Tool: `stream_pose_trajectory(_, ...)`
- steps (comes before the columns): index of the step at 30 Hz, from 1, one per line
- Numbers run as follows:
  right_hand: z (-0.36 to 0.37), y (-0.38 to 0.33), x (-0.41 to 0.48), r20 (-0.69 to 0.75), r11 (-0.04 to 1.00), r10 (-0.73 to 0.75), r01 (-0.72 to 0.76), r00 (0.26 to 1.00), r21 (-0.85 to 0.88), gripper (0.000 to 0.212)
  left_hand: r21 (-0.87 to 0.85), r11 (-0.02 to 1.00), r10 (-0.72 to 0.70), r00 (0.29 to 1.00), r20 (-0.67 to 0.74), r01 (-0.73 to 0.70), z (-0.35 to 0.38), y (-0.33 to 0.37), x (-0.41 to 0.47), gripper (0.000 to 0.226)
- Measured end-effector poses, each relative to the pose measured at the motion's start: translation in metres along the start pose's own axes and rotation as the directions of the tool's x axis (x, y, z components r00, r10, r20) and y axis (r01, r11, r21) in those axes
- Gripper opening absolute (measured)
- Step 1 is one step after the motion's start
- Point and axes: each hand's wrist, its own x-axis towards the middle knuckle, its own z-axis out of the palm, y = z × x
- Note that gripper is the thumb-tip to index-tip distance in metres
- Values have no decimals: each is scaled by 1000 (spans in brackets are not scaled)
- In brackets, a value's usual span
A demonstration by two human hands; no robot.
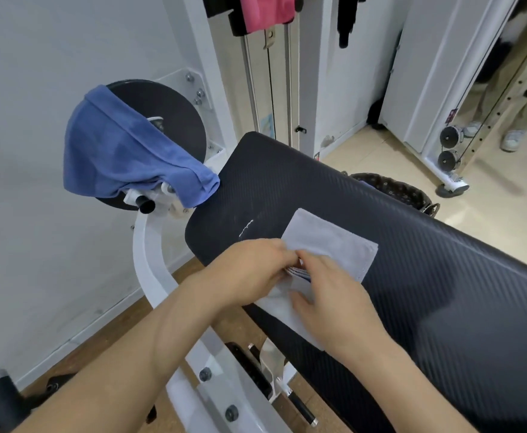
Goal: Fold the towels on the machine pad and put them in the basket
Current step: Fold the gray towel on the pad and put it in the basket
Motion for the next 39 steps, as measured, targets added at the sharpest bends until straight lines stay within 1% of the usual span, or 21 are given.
stream_pose_trajectory(1, 0, 4, 4, -79, 998, 28, -32, 997, -50, 30, -62, 998, -21, 1000, -21, 20, -2, -1, 8, 26)
stream_pose_trajectory(3, 0, 16, 11, -149, 993, 79, -91, 986, -79, 12, -238, 966, -122, 991, -59, 104, -6, -6, 20, 22)
stream_pose_trajectory(4, -1, 23, 14, -163, 991, 95, -109, 982, -81, 12, -337, 931, -178, 981, -74, 144, -7, -11, 24, 20)
stream_pose_trajectory(6, -1, 33, 19, -195, 986, 98, -121, 976, -112, 18, -522, 828, -276, 960, -57, 207, -5, -20, 31, 18)
stream_pose_trajectory(9, -3, 42, 25, -255, 982, 80, -119, 964, -143, 19, -758, 608, -363, 932, 2, 238, 0, -28, 40, 17)
stream_pose_trajectory(11, -5, 46, 31, -274, 973, 85, -139, 958, -182, 17, -849, 472, -406, 913, 29, 236, 3, -25, 48, 14)
stream_pose_trajectory(13, -6, 50, 37, -328, 963, 66, -146, 942, -226, 10, -869, 436, -445, 895, 16, 232, 9, -21, 57, 12)
stream_pose_trajectory(17, -6, 54, 45, -356, 936, 111, -218, 928, -276, 23, -830, 514, -539, 834, -115, 218, 24, -17, 71, 12)
stream_pose_trajectory(21, -6, 58, 47, -368, 931, 125, -237, 921, -277, 16, -757, 617, -564, 792, -235, 215, 34, -10, 74, 16)
stream_pose_trajectory(23, -9, 59, 47, -339, 947, 147, -231, 929, -224, 13, -705, 674, -560, 774, -296, 218, 39, -5, 75, 17)
stream_pose_trajectory(25, -10, 60, 45, -362, 958, 138, -217, 922, -186, 13, -630, 737, -558, 746, -363, 245, 44, -2, 76, 18)
stream_pose_trajectory(28, -8, 61, 46, -424, 960, 135, -224, 896, -169, 13, -526, 805, -533, 725, -437, 275, 52, 4, 79, 27)
stream_pose_trajectory(30, -6, 63, 46, -437, 954, 140, -239, 889, -182, 16, -453, 844, -513, 678, -527, 287, 53, 6, 77, 34)
stream_pose_trajectory(31, -6, 64, 46, -441, 951, 139, -244, 886, -190, 17, -374, 885, -461, 643, -612, 278, 52, 7, 74, 34)
stream_pose_trajectory(32, -7, 64, 46, -445, 950, 142, -248, 884, -190, 17, -275, 929, -371, 617, -694, 249, 51, 8, 71, 31)
stream_pose_trajectory(33, -7, 65, 45, -441, 950, 152, -254, 885, -182, 17, -178, 965, -260, 619, -741, 192, 52, 9, 68, 27)
stream_pose_trajectory(34, -8, 64, 45, -427, 951, 172, -263, 888, -164, 17, -109, 986, -165, 655, -737, 125, 56, 10, 64, 27)
stream_pose_trajectory(35, -10, 64, 44, -399, 952, 196, -272, 896, -142, 17, -76, 994, -111, 713, -692, 81, 63, 13, 60, 33)
stream_pose_trajectory(37, -14, 63, 45, -359, 956, 225, -277, 906, -101, 18, -54, 994, -107, 847, -520, 93, 79, 20, 54, 59)
stream_pose_trajectory(38, -17, 62, 43, -361, 960, 213, -263, 908, -95, 18, -45, 991, -132, 884, -448, 126, 86, 23, 53, 70)
stream_pose_trajectory(39, -19, 61, 41, -389, 966, 175, -233, 905, -108, 19, -42, 986, -163, 903, -398, 159, 90, 24, 54, 76)
